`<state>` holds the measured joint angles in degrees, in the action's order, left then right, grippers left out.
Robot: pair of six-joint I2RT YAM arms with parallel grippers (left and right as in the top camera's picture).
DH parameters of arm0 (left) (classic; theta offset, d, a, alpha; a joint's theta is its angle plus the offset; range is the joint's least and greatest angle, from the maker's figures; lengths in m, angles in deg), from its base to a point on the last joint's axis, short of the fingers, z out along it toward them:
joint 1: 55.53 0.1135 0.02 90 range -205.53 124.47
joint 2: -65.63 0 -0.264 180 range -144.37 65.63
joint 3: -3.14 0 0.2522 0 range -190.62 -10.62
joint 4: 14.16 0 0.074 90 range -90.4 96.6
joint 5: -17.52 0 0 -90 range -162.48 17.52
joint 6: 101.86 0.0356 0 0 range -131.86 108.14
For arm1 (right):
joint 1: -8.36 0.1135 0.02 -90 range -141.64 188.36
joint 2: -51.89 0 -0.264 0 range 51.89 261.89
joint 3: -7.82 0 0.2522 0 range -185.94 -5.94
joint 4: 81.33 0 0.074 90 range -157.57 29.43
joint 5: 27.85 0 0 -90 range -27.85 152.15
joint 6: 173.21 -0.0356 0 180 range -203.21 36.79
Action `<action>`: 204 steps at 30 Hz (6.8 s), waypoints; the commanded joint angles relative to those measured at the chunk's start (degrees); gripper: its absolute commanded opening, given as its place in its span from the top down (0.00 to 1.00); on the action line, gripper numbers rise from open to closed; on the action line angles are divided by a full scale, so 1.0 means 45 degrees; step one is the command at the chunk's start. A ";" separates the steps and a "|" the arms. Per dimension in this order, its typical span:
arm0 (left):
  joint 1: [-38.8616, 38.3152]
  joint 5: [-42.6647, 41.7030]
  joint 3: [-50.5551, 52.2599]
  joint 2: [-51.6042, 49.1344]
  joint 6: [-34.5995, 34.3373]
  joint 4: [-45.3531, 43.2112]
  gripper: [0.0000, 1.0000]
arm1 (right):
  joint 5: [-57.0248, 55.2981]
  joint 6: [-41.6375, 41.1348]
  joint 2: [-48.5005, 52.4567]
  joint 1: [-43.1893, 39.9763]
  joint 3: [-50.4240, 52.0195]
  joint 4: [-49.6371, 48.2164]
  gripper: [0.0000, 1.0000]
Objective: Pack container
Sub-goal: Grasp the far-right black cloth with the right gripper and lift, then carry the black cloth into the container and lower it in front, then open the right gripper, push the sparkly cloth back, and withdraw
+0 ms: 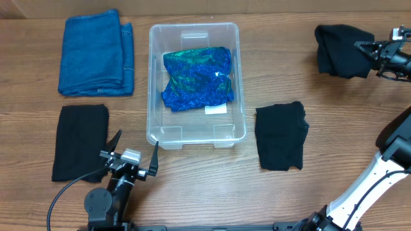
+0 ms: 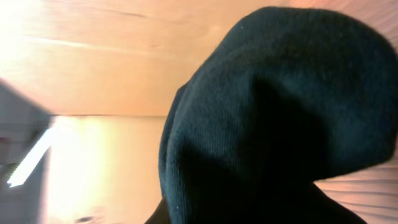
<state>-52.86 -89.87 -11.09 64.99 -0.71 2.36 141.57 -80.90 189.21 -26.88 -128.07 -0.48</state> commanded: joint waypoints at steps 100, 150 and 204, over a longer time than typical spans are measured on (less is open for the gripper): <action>0.0068 -0.0010 0.0049 0.0083 0.0238 -0.0005 0.00 | -1.5888 -0.3895 -0.2890 1.6344 0.4435 0.0568 0.86; 0.0068 -0.0010 0.0049 0.0083 0.0238 -0.0005 0.00 | -1.5640 -0.2846 -0.1841 1.6305 0.1287 0.0583 0.71; 0.0068 -0.0010 0.0044 0.0083 0.0238 -0.0005 0.00 | -1.7772 -0.4561 -0.3725 1.3459 0.2569 -0.0801 0.91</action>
<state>-52.86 -89.87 -11.09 64.99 -0.71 2.36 61.90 -97.99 172.97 33.81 -116.05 -1.60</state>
